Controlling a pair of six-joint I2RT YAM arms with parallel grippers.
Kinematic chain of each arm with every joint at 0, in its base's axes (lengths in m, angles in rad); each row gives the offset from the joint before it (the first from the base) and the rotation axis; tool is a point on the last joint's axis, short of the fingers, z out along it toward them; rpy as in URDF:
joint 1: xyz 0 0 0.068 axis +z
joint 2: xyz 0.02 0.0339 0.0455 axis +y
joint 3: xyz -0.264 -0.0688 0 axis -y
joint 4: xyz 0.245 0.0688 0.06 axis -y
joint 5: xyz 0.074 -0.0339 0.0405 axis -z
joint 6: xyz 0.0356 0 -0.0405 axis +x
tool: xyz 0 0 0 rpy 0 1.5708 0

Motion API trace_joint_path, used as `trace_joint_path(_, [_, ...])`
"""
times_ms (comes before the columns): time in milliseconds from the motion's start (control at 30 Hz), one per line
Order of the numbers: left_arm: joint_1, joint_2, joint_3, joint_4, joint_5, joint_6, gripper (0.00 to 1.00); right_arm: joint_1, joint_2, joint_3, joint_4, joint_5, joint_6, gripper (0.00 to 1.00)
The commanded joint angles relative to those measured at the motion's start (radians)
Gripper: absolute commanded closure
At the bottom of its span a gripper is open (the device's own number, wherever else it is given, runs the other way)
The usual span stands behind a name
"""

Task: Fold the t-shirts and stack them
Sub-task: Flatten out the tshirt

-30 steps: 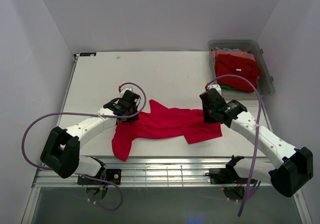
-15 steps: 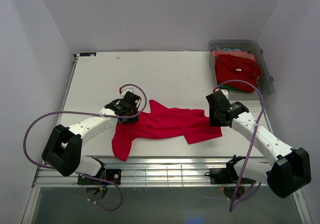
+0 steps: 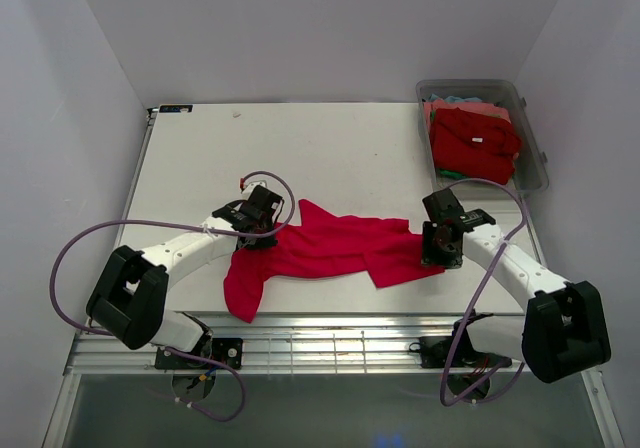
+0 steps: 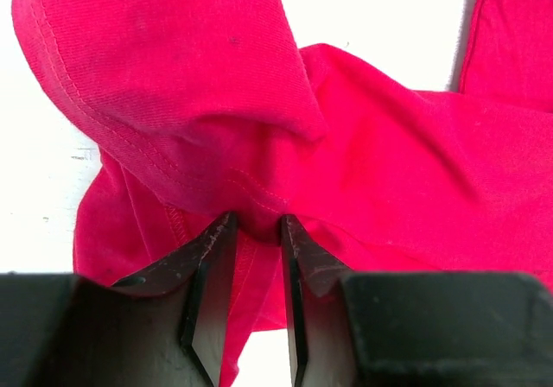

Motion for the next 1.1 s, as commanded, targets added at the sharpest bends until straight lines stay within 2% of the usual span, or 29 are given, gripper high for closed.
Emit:
trace_joint_path(0, [-0.004,0.001,0.007,0.011,-0.016,0.002,0.62,-0.006,0.025,-0.025,0.035,-0.074,0.021,0.50])
trace_joint_path(333, [-0.004,0.004,0.021,0.011,-0.021,0.007,0.64,-0.009,0.126,-0.042,0.056,-0.035,0.041,0.51])
trace_joint_path(567, [-0.004,-0.008,0.028,0.011,-0.016,0.011,0.65,-0.020,0.126,-0.028,0.054,0.013,0.043,0.51])
trace_joint_path(800, [-0.004,0.004,0.030,0.016,-0.009,0.013,0.65,-0.036,0.230,0.001,0.088,0.056,-0.003,0.52])
trace_joint_path(1067, [-0.004,-0.008,0.019,0.016,-0.012,0.013,0.66,-0.054,0.312,0.014,0.154,0.028,-0.039,0.53])
